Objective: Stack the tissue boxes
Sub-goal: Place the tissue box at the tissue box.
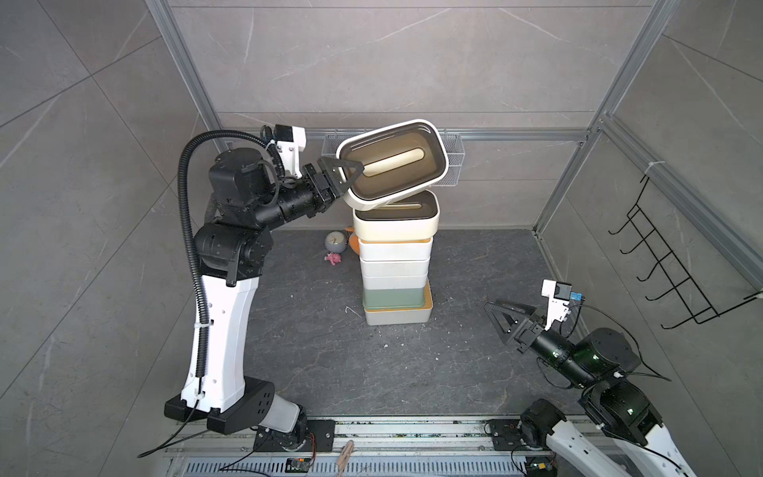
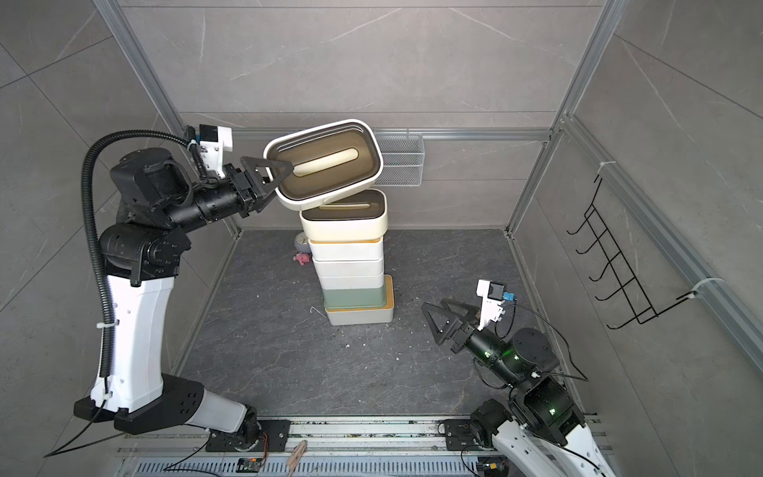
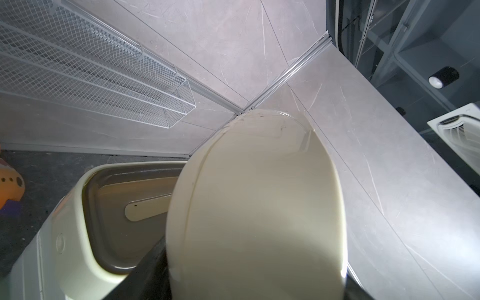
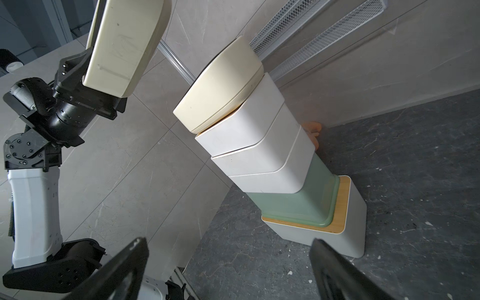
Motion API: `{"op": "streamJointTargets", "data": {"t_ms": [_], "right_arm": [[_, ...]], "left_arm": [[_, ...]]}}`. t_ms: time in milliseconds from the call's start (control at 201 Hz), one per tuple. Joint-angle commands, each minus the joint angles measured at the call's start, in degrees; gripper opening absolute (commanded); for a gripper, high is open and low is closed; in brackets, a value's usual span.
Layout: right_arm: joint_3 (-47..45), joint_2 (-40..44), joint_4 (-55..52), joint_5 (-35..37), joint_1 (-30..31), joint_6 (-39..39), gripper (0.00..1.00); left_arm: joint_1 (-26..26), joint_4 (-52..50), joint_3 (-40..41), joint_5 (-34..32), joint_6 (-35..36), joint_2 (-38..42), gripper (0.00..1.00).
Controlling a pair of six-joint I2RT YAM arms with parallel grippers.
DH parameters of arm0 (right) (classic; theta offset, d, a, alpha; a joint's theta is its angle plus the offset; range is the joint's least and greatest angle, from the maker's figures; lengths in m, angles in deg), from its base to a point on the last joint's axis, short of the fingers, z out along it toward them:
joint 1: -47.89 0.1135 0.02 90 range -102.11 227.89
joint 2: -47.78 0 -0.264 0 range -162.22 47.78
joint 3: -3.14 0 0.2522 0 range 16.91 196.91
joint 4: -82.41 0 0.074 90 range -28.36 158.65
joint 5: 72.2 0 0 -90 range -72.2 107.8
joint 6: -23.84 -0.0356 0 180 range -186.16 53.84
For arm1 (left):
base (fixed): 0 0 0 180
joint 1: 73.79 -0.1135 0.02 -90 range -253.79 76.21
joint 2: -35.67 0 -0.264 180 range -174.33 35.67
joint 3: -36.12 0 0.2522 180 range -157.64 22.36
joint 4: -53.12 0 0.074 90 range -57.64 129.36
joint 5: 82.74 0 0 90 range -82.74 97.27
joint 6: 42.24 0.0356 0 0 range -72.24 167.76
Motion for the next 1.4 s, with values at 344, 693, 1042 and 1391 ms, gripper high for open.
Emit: {"op": "streamJointTargets", "data": {"t_ms": [344,693,1042,1391], "right_arm": [[-2.44,-0.14,3.72,-1.57,0.25,-2.89,1.0],[-4.04,0.78,3.46,-0.87,0.26,-5.33,1.0],[-4.96,1.09,3.27,-0.51,0.25,-6.41,1.0],[-4.57,1.8,3.41,-1.13,0.25,-7.04,1.0]], "left_arm": [[-6.18,4.58,-0.04,11.86,-9.87,-3.28,0.42],[-6.28,-0.38,-1.3,11.04,-7.65,-5.82,0.43],[-6.3,-0.08,3.03,12.85,-7.18,-5.0,0.44],[-6.3,1.36,4.69,15.21,-8.37,-4.78,0.47]]}}
